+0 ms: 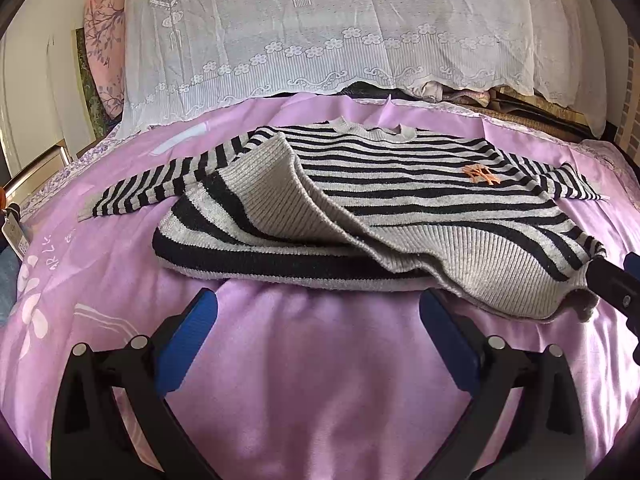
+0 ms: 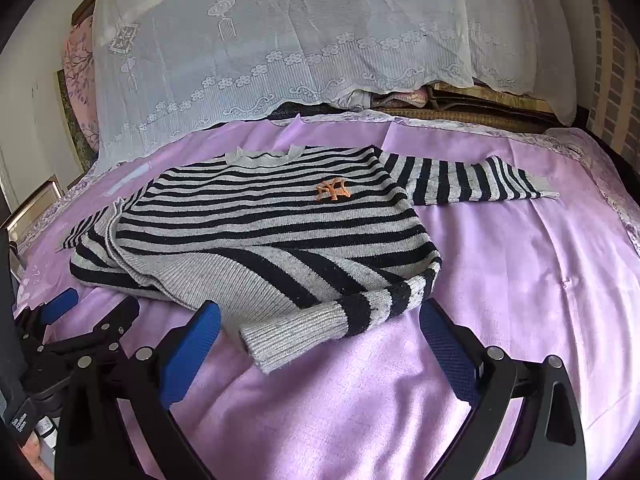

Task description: Fold small clothes

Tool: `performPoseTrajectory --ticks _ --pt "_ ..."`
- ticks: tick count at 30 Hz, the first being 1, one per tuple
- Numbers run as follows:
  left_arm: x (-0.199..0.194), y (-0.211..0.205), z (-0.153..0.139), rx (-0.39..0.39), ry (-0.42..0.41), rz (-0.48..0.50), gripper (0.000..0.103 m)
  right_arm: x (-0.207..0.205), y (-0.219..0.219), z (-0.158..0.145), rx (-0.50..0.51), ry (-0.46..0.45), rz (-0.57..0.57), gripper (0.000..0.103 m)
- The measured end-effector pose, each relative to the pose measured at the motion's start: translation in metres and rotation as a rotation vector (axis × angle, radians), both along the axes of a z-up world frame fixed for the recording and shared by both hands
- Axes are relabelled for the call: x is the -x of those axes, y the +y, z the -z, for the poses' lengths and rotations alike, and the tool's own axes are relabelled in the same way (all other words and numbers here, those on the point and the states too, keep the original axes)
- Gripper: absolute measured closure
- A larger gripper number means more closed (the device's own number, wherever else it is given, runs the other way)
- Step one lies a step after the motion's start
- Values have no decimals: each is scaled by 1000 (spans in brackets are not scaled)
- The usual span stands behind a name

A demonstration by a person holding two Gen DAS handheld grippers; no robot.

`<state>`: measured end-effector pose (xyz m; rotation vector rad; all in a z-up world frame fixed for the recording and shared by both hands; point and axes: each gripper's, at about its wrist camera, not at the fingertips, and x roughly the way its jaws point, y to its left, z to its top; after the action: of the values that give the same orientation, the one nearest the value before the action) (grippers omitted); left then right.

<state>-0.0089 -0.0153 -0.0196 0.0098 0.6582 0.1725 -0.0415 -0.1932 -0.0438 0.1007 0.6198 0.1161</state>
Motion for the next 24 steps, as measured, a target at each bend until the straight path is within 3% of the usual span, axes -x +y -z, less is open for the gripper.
performPoseTrajectory --ticks 24 --pt "1 3 2 3 2 2 5 3 -3 4 -6 0 0 3"
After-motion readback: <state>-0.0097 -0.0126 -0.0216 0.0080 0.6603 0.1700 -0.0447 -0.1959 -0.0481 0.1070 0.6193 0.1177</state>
